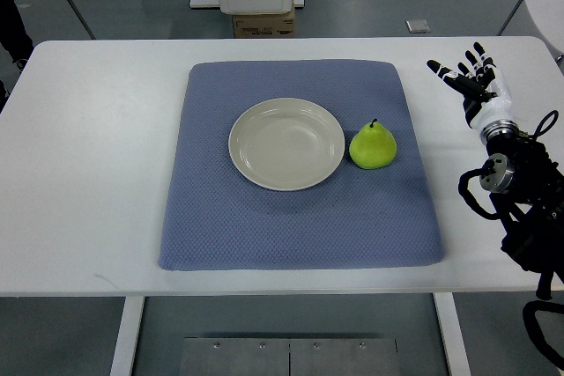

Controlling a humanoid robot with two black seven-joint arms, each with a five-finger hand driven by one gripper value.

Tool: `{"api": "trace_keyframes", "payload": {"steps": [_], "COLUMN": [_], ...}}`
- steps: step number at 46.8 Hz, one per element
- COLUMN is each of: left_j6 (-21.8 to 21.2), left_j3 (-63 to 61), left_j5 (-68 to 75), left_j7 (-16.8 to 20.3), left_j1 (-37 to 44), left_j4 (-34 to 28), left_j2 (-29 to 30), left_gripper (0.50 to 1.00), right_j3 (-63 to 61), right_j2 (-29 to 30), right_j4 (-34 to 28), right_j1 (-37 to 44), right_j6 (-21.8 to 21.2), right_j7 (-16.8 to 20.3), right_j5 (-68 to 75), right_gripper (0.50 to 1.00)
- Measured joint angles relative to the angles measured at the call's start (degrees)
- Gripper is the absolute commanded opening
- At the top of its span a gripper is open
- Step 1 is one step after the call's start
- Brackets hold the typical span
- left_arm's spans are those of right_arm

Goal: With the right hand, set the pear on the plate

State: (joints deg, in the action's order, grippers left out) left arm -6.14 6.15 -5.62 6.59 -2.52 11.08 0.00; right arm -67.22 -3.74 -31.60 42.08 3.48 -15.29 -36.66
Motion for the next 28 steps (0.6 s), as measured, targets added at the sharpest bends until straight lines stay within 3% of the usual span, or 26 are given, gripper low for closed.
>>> {"api": "trace_keyframes", "payload": {"steps": [28], "left_j6": [0.0], "left_j3": [0.0], "left_j5": [0.0], "left_j7": [0.0], "left_j1": [0.0], "left_j4": [0.0], "left_j2": [0.0], "left_gripper": [1.0], "right_j3": [-0.3], "right_j2": [0.6], "right_j4": [-6.2], "right_j1": [-5.9], "right_j6": [-0.9], "right_j7": [-0.1], "right_j5": [-5.2], "right_gripper": [1.0]}}
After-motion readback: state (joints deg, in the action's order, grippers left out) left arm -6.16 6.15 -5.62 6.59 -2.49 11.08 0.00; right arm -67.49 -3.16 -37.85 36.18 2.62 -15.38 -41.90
